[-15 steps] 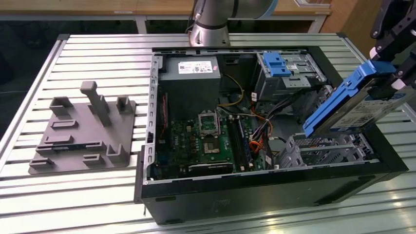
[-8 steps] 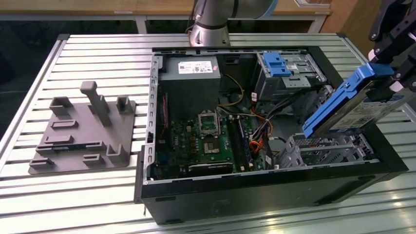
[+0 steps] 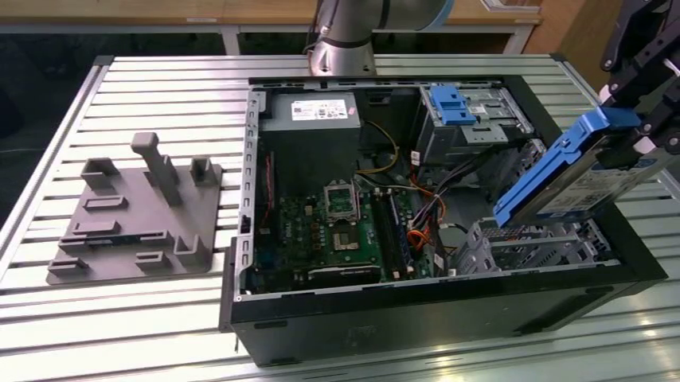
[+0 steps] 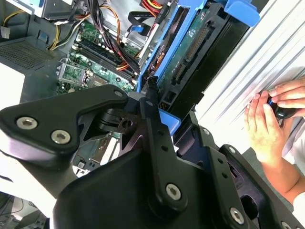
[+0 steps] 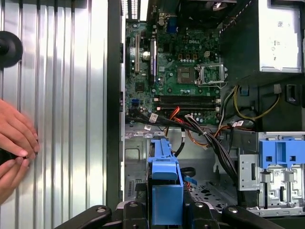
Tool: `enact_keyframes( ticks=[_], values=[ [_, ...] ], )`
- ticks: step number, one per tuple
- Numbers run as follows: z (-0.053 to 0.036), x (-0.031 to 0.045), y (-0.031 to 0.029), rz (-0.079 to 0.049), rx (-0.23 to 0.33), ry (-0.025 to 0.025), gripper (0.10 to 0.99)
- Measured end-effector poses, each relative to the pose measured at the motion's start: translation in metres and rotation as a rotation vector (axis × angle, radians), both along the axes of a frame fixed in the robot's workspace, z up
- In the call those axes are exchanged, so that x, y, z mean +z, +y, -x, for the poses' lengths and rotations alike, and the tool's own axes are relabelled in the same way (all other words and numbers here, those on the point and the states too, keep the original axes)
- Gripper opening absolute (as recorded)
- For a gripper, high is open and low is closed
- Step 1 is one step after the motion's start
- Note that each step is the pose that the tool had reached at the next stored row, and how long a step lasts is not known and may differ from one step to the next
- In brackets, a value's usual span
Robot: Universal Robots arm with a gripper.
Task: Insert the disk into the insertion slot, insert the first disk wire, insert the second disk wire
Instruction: 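Insert the disk into the insertion slot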
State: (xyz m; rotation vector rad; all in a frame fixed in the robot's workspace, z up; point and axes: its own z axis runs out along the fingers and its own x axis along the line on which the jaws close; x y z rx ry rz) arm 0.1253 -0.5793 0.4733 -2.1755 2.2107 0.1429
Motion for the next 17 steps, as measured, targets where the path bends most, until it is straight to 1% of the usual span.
enact_keyframes(
  ticks=[8, 17],
  values=[
    [-0.0007, -0.0054, 0.0000, 0.000, 0.000, 0.0000, 0.361],
    [-0.0010, -0.0096, 0.0005, 0.000, 0.000, 0.0000, 0.361]
  ],
)
